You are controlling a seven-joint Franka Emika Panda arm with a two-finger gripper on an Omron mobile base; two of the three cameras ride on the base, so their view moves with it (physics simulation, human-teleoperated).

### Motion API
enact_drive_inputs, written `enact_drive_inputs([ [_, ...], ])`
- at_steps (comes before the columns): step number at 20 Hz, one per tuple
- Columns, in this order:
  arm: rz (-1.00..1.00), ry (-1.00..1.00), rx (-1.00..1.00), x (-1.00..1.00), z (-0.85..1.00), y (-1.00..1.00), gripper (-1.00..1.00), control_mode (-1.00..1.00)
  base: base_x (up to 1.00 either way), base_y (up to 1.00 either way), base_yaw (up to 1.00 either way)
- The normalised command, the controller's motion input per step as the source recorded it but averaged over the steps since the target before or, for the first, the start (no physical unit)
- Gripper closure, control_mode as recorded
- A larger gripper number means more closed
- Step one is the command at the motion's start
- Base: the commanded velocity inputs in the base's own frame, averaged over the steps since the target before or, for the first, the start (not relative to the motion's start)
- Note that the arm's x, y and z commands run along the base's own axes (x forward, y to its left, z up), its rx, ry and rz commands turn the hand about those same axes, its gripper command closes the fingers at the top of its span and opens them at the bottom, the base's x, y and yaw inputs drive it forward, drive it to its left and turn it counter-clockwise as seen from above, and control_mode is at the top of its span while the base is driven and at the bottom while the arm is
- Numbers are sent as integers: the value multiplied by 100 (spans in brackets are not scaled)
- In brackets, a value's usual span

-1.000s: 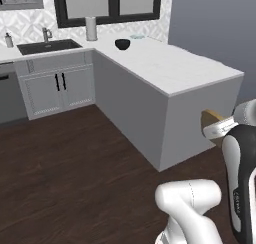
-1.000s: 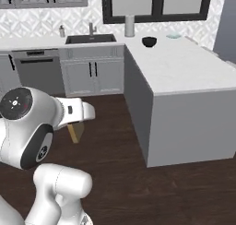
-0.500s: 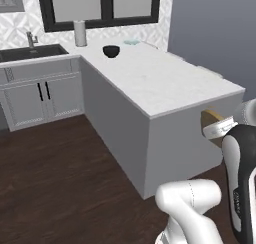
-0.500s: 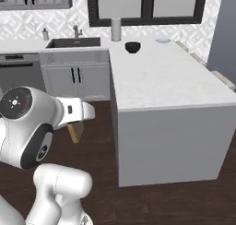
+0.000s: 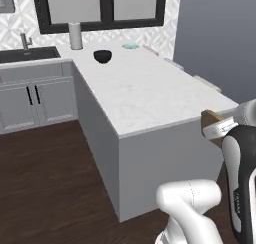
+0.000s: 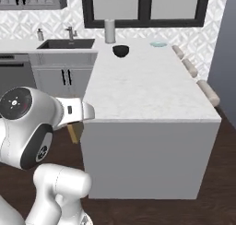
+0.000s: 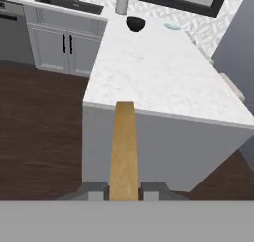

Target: Start the toaster. Once the lever pops up, take the bread to the plate on the dining counter.

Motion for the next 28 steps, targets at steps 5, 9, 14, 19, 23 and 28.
enact_drive_inputs([
  [5, 0, 0, 0, 0, 0, 0, 100, 100, 69, -100, 26],
  [9, 0, 0, 0, 0, 0, 0, 100, 100, 72, -100, 29],
  [14, 0, 0, 0, 0, 0, 0, 100, 100, 56, -100, 27],
  [19, 0, 0, 0, 0, 0, 0, 100, 100, 37, -100, 23],
  [23, 0, 0, 0, 0, 0, 0, 100, 100, 48, -100, 24],
  [28, 0, 0, 0, 0, 0, 0, 100, 100, 49, -100, 25],
])
